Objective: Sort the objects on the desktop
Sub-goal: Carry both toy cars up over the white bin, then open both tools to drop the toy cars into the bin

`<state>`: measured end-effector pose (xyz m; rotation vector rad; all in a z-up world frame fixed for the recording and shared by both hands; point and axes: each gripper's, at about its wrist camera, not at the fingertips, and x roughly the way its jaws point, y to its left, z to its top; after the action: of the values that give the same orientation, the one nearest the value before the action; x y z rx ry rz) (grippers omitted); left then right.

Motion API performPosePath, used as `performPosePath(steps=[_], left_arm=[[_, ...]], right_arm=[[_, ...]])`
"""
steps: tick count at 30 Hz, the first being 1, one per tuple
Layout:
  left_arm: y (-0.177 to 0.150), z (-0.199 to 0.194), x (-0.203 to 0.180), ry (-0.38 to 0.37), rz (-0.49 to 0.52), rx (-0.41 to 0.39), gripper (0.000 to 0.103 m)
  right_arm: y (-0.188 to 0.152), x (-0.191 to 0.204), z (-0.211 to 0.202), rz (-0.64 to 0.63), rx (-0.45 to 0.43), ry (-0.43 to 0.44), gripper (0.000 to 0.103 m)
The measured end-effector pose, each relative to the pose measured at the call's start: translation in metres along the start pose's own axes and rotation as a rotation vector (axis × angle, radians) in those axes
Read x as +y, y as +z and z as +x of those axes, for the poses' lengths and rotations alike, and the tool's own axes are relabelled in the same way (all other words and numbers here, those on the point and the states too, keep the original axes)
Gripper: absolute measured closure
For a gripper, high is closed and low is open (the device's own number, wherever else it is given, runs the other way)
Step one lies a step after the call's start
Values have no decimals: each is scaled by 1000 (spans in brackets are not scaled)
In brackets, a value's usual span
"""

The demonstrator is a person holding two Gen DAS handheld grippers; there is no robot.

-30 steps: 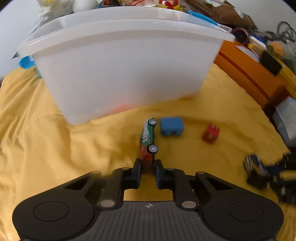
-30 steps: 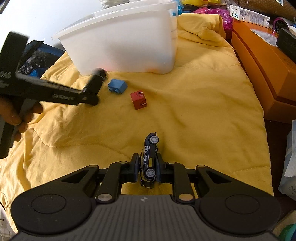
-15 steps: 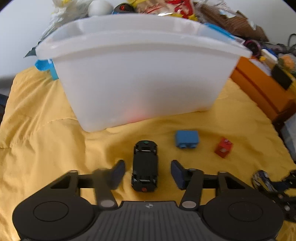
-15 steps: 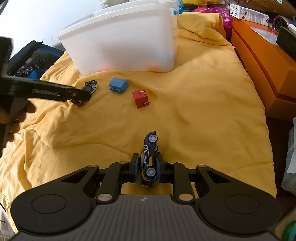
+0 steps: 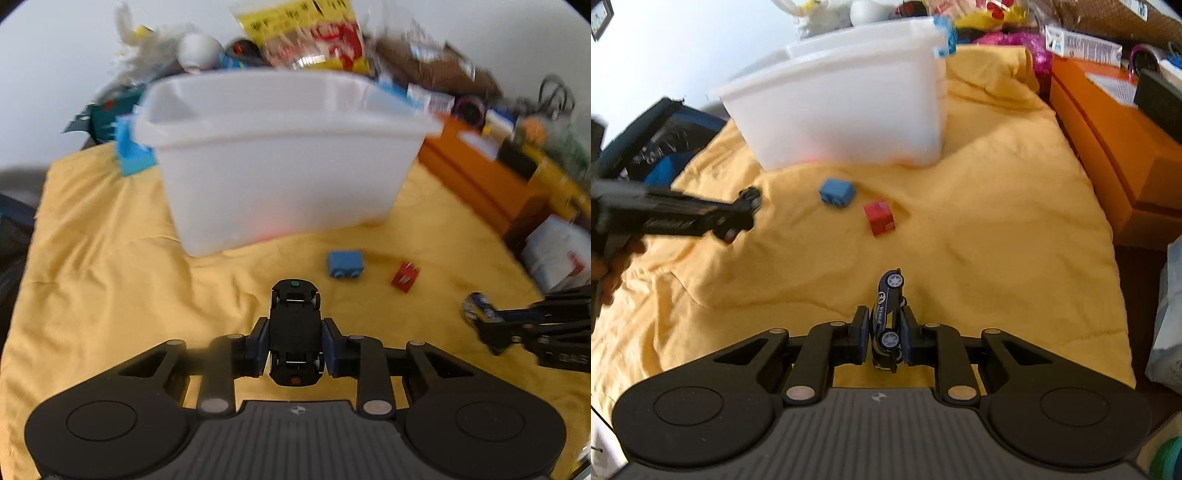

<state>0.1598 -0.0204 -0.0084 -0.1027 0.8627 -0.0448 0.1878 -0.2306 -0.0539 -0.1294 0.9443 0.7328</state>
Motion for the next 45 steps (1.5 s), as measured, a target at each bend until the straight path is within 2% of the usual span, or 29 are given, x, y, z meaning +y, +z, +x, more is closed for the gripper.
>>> performPosePath(steps=[5,9,16,22,36,45], left_arm=[[6,-38,11,-12,-78,-51,70],[30,-57,21,13,-105,-78,70],[83,-78,27,30,-96,-157,70],[121,-79,31,27,-86,-183,70],[193,-59,47,46,-102,-171,70],[221,-36,48,64,-87,-127,70]], right_arm=[[15,6,-14,9,-50,13,84],[33,7,-25,24,-85,33,84],[105,12,-61,43,-223,79,83],[163,15,-73,35,-282,94,83],[239,6,-61,31,-231,95,83],[266,7,-42,2,-165,83,83]])
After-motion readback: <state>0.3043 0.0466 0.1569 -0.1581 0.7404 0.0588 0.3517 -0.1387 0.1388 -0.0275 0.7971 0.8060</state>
